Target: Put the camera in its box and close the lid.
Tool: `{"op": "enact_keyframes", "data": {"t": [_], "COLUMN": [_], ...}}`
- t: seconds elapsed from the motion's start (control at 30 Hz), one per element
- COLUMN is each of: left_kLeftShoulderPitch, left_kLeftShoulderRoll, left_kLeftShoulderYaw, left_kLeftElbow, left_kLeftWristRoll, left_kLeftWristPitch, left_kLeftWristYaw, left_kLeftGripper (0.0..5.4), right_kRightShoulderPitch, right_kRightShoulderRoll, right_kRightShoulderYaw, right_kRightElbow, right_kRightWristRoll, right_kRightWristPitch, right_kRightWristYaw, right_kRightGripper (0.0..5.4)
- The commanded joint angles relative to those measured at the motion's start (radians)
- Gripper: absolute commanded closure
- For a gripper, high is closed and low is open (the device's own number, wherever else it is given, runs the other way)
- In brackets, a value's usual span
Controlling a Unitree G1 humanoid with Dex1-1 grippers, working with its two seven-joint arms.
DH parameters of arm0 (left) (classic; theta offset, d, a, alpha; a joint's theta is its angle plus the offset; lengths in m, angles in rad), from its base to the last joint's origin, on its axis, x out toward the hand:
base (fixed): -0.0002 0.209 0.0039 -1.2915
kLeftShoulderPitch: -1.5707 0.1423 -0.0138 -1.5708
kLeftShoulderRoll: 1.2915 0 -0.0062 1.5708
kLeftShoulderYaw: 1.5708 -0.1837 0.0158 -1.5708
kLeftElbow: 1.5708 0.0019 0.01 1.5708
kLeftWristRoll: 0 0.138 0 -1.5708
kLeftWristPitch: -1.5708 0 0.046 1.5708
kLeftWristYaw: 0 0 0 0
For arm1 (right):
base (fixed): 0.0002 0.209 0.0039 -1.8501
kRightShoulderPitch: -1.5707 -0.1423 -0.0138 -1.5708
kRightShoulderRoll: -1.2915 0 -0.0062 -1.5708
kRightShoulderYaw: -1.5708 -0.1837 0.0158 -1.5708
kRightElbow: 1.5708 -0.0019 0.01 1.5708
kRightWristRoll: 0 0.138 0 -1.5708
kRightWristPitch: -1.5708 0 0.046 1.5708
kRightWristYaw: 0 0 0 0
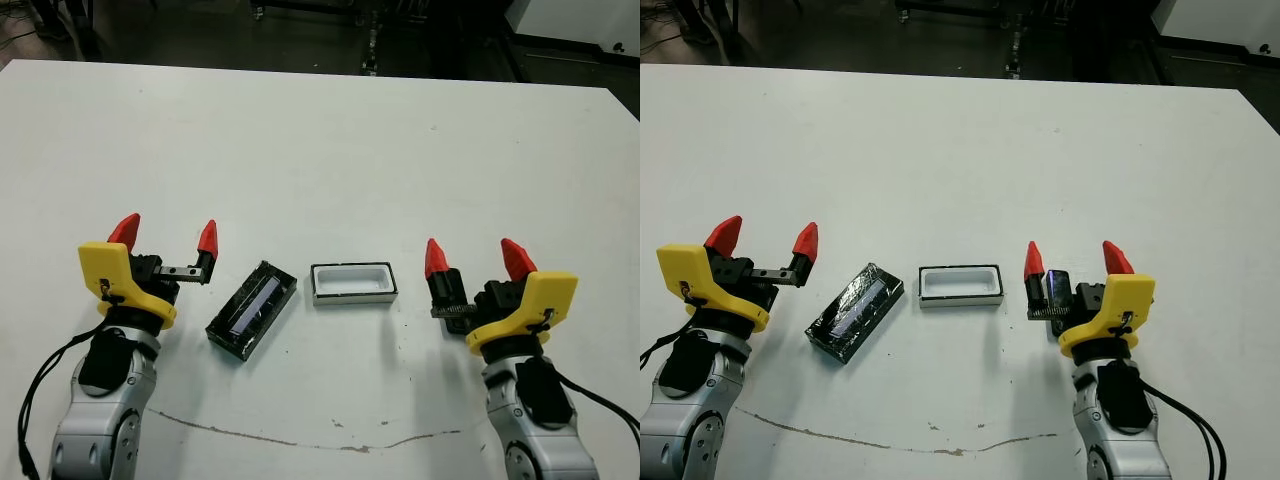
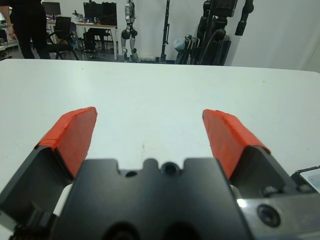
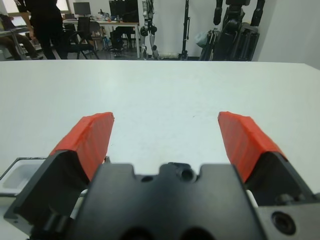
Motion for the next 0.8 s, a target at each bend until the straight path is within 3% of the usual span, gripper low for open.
{"op": "enact_keyframes", "data": {"t": [0.03, 0.53, 0.8], "left_kLeftShoulderPitch": [0.002, 0.001, 0.001], "left_kLeftShoulderRoll": [0.003, 0.001, -0.001], "left_kLeftShoulderYaw": [0.005, 0.007, 0.015], "left_kLeftElbow": [0.005, -0.003, -0.008], "left_kLeftWristRoll": [0.001, 0.003, -0.018], "left_kLeftWristPitch": [0.008, 0.015, 0.025], "left_kLeftWristYaw": [0.002, 0.01, 0.003], "left_kLeftGripper": [0.01, 0.01, 0.01], "right_kRightShoulderPitch": [0.02, 0.057, 0.065], "right_kRightShoulderRoll": [-0.007, -0.001, 0.005], "right_kRightShoulderYaw": [0.004, 0.011, 0.014], "right_kRightElbow": [-0.012, -0.009, -0.033], "right_kRightWristRoll": [-0.009, -0.008, -0.018], "right_kRightWristPitch": [0.02, 0.028, 0.095], "right_kRightWristYaw": [-0.004, -0.009, -0.041], "right_kRightGripper": [0.0, 0.0, 0.0]}}
